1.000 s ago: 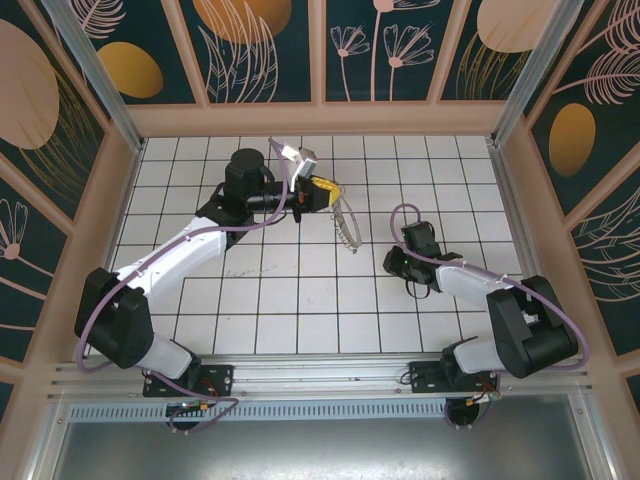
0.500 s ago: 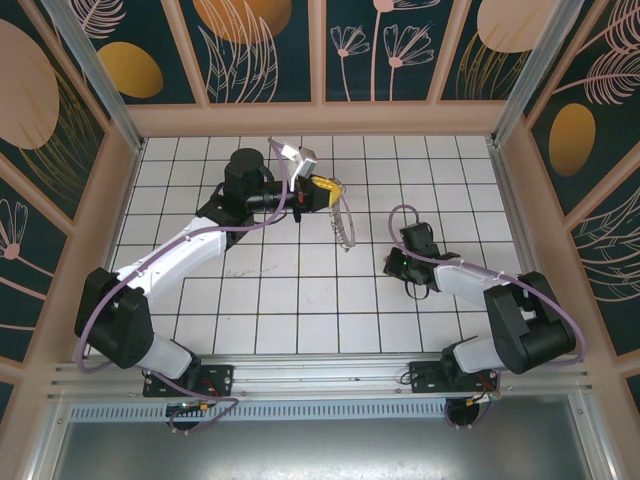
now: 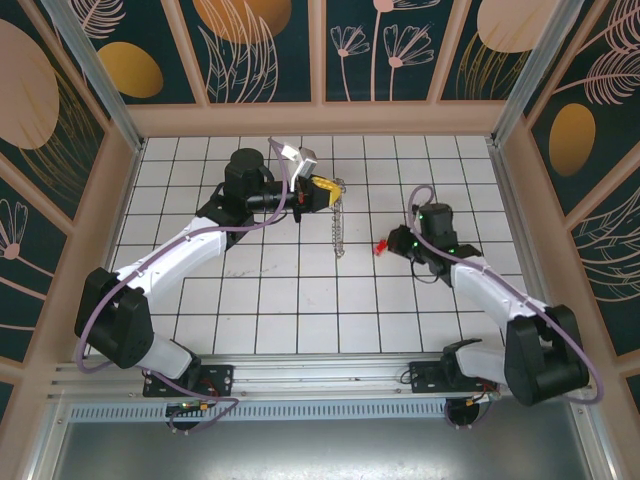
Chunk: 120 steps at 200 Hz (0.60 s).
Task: Put the keys on the keyring
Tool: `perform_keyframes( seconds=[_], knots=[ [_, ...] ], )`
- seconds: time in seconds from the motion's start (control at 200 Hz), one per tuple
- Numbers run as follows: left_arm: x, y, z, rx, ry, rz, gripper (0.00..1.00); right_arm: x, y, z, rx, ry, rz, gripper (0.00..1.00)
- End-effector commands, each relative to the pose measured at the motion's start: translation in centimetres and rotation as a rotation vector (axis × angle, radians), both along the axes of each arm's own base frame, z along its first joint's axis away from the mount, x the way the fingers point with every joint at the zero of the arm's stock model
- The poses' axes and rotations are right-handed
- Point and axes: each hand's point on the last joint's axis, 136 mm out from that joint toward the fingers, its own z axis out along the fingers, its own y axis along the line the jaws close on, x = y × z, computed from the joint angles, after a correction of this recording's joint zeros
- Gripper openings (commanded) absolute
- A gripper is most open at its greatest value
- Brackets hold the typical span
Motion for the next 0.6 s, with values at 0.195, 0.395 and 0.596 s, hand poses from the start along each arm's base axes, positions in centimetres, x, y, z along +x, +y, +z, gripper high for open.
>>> perform_keyframes(
  seconds=[0.195,0.395,0.596],
  knots=[
    [-0.8,-0.1,1.2,-0.019,-0.04,-0.041,0.0,1.2,2.9,13.1,0.284,-0.363,0.205,0.0],
    [-1.1,-0.5,1.3,-0.015,-0.044,-0.067,0.0,-0.3,3.8,18.5,0.312,-0.606,0.342,0.0],
    [-1.2,-0.8,1.2,0.0,-0.057,-0.075,0.0,-2.0,4.8,20.8,0.323,-0.711,0.473,0.0]
  ],
)
